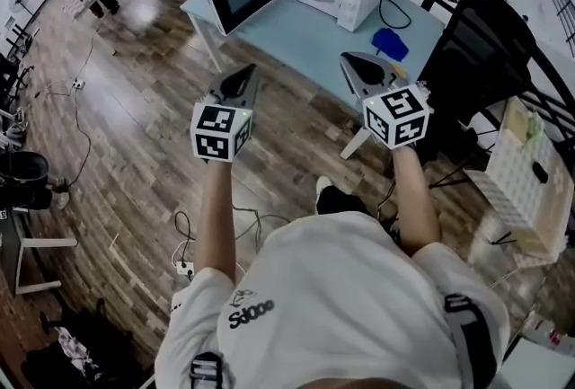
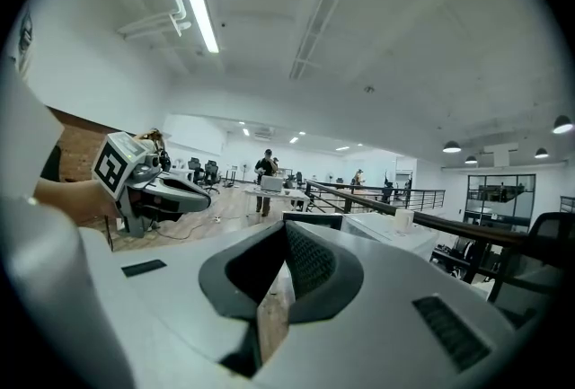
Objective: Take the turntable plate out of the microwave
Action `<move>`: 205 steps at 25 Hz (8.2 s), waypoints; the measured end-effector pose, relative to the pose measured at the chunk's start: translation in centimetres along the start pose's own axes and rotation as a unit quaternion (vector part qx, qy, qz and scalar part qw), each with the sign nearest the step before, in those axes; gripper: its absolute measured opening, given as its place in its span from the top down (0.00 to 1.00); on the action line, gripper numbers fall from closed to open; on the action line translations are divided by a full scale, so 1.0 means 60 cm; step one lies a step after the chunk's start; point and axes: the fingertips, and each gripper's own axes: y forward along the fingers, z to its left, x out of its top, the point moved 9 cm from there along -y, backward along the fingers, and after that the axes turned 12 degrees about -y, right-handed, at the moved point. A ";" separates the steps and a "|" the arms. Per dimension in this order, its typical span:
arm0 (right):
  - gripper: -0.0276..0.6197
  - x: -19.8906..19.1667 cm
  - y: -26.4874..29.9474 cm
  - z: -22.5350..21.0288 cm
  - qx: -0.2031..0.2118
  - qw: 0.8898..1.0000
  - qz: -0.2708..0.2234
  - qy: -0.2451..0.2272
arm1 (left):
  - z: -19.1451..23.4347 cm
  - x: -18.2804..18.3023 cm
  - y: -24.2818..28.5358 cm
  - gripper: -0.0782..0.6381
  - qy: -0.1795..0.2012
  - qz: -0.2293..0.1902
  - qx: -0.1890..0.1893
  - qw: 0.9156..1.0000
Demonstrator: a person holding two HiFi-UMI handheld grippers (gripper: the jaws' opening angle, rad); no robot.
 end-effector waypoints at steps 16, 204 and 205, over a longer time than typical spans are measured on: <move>0.95 -0.072 0.261 -0.162 0.006 1.000 -0.007 0.025 | 0.157 0.027 0.241 0.87 -0.009 0.026 0.018 0.999; 0.95 -0.550 0.846 -0.319 -0.233 0.679 -0.176 0.674 | 0.507 -0.326 1.170 0.71 -0.683 0.171 -0.158 0.692; 0.95 -0.540 0.850 -0.325 -0.231 0.684 -0.178 0.668 | 0.509 -0.332 1.171 0.82 -0.686 0.168 -0.158 0.690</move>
